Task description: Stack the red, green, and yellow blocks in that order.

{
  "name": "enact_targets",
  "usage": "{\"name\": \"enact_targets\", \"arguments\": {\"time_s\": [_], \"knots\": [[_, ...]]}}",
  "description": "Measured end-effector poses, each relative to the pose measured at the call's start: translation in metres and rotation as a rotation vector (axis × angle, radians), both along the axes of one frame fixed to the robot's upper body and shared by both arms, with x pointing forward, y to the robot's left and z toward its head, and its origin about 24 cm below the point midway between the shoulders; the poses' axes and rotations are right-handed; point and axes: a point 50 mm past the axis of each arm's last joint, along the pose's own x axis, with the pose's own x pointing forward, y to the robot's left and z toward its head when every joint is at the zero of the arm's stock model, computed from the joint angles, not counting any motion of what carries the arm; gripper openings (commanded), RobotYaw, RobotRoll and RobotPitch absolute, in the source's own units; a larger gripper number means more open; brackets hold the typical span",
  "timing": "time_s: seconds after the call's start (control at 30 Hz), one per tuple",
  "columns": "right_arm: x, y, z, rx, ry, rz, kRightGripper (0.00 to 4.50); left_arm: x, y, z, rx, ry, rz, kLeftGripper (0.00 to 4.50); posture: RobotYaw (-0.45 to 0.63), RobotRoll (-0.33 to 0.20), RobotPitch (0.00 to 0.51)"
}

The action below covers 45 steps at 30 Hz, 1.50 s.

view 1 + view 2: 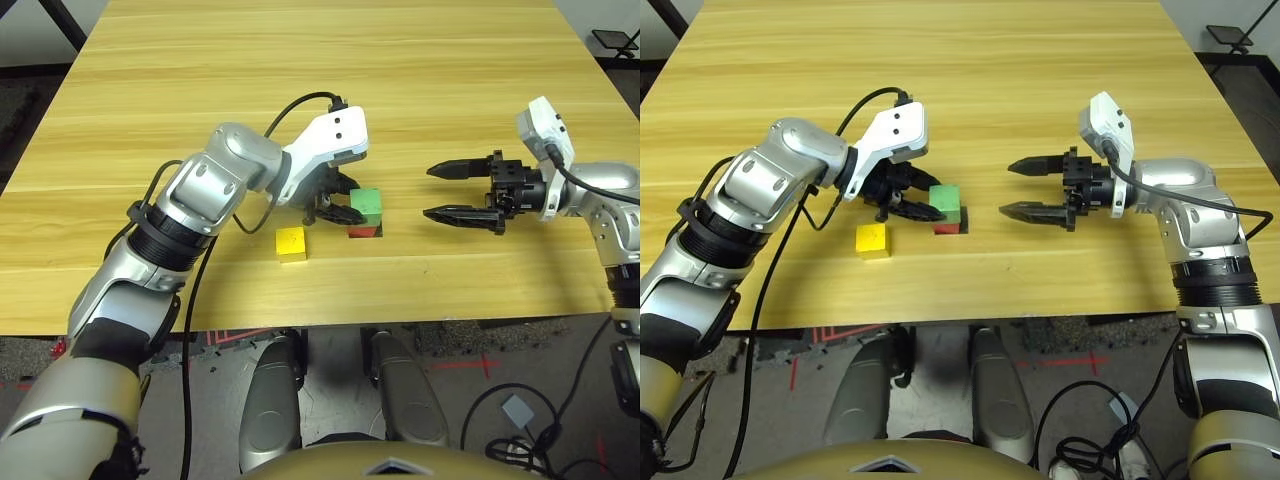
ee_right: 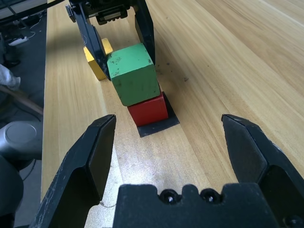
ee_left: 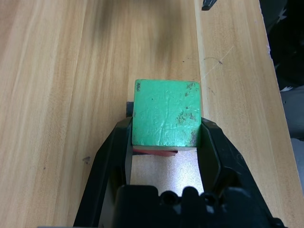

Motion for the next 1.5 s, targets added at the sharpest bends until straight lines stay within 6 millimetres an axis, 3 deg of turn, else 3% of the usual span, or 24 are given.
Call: {"name": "enact_targets", "arguments": {"time_s": [0.17,0.23,0.33,0.53,0.7,0.93,1.5], "knots": [[0.000,0.000,0.000,0.000,0.000,-0.002,4.50,-0.001,-0.003,-0.001,-0.010,0.005,-0.007,4.08,0.01,0.062,0.249],[0.000,0.000,0.000,0.000,0.000,-0.002,4.50,-0.001,-0.004,0.001,-0.033,0.011,-0.013,4.47,0.02,0.059,0.242],[0.000,0.000,0.000,0.000,-0.001,0.000,4.50,-0.003,0.000,0.010,-0.074,0.022,0.003,4.47,0.03,0.057,0.236],[0.001,0.001,0.003,0.001,-0.007,0.009,4.50,-0.012,0.048,0.033,0.008,-0.037,0.145,4.47,0.07,0.065,0.233],[0.004,0.003,0.006,0.006,-0.008,0.022,4.50,-0.031,0.072,0.015,0.096,0.040,0.254,4.47,0.11,0.066,0.232],[0.010,0.008,0.005,0.005,-0.004,0.053,4.50,-0.046,0.074,-0.001,0.088,0.052,0.321,4.47,0.13,0.057,0.231],[0.013,0.010,0.009,0.000,-0.011,0.068,4.50,-0.046,0.078,-0.022,0.115,0.014,0.332,4.47,0.11,0.039,0.241]]}}
